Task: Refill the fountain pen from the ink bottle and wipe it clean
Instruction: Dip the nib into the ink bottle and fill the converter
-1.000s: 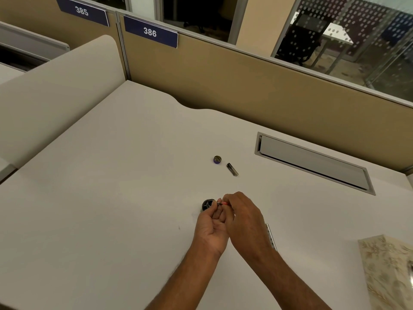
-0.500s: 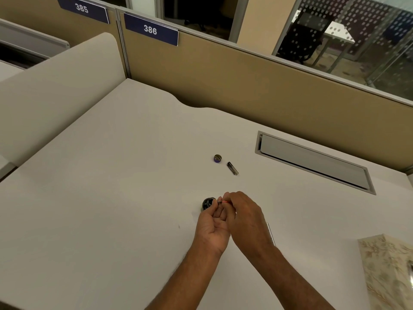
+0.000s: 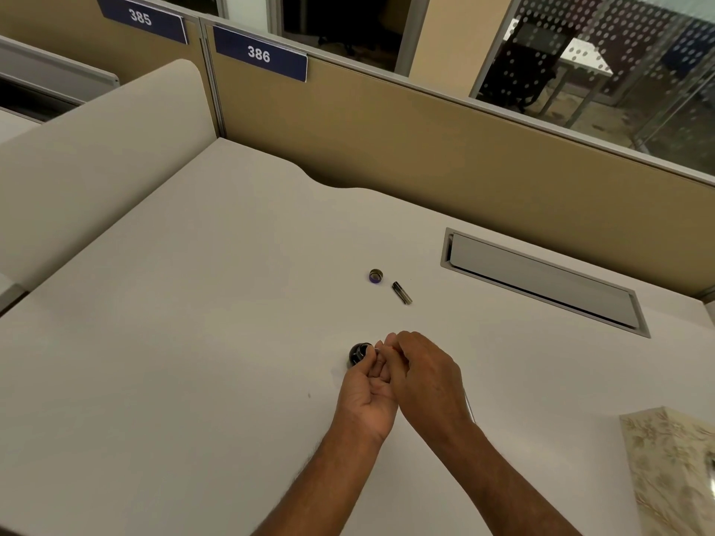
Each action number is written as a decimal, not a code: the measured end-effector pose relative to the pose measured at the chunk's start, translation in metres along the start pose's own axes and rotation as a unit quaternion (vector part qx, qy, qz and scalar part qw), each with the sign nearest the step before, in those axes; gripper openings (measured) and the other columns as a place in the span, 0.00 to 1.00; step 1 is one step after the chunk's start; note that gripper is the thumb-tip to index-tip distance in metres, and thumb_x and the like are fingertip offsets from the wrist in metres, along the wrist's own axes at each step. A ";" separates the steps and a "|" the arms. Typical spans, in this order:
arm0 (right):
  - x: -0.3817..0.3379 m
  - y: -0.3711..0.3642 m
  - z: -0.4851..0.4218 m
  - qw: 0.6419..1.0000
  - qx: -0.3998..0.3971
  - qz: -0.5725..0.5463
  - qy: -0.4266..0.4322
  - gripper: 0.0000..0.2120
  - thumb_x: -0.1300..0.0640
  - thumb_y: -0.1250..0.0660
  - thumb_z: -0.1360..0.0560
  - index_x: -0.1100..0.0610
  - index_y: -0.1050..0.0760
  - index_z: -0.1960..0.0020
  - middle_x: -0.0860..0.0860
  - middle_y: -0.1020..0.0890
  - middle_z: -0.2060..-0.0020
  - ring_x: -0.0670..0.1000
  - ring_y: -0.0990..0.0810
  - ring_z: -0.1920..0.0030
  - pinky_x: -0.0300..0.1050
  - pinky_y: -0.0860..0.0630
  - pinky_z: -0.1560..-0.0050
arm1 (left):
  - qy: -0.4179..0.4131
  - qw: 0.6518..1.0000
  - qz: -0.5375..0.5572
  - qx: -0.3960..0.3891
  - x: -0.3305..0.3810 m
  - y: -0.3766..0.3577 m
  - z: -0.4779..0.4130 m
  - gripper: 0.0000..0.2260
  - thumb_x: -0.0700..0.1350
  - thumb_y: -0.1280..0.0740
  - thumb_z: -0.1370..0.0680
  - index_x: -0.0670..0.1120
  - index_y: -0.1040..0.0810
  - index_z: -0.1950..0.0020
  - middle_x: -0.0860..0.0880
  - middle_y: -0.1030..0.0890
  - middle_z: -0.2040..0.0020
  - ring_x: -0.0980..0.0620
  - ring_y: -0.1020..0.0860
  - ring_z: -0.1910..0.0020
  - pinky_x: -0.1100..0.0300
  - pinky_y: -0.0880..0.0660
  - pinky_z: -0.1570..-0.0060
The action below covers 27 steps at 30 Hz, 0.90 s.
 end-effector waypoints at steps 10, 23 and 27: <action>-0.001 0.000 -0.003 1.000 -0.001 0.008 -0.004 0.10 0.59 0.31 0.21 0.57 0.23 0.61 0.48 0.22 0.68 0.51 0.23 0.68 0.53 0.21 0.68 | 0.001 1.000 -0.007 -0.001 0.000 -0.002 0.000 0.11 0.42 0.38 0.15 0.35 0.20 0.42 0.36 0.12 0.58 0.42 0.12 0.63 0.49 0.15 0.68; 0.002 -0.002 -0.003 0.999 -0.016 0.004 -0.027 0.14 0.55 0.30 0.21 0.51 0.30 0.63 0.41 0.28 0.71 0.41 0.30 0.72 0.33 0.33 0.70 | 0.003 1.000 -0.012 -0.005 -0.001 -0.001 0.001 0.13 0.42 0.38 0.15 0.34 0.20 0.42 0.36 0.12 0.55 0.41 0.11 0.61 0.49 0.14 0.66; 0.003 0.002 0.001 0.999 -0.052 -0.012 -0.014 0.04 0.58 0.33 0.20 0.54 0.21 0.53 0.47 0.18 0.60 0.48 0.20 0.61 0.48 0.19 0.60 | -0.004 1.000 0.001 0.003 -0.001 -0.002 0.002 0.11 0.41 0.37 0.16 0.35 0.21 0.41 0.35 0.13 0.58 0.42 0.12 0.64 0.53 0.16 0.71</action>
Point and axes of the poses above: each hand's wrist, its own z-axis away from the middle knuckle, its own y-axis out of the back of the hand, x = y × z, the point moved 3 cm from there along -z, towards the middle knuckle
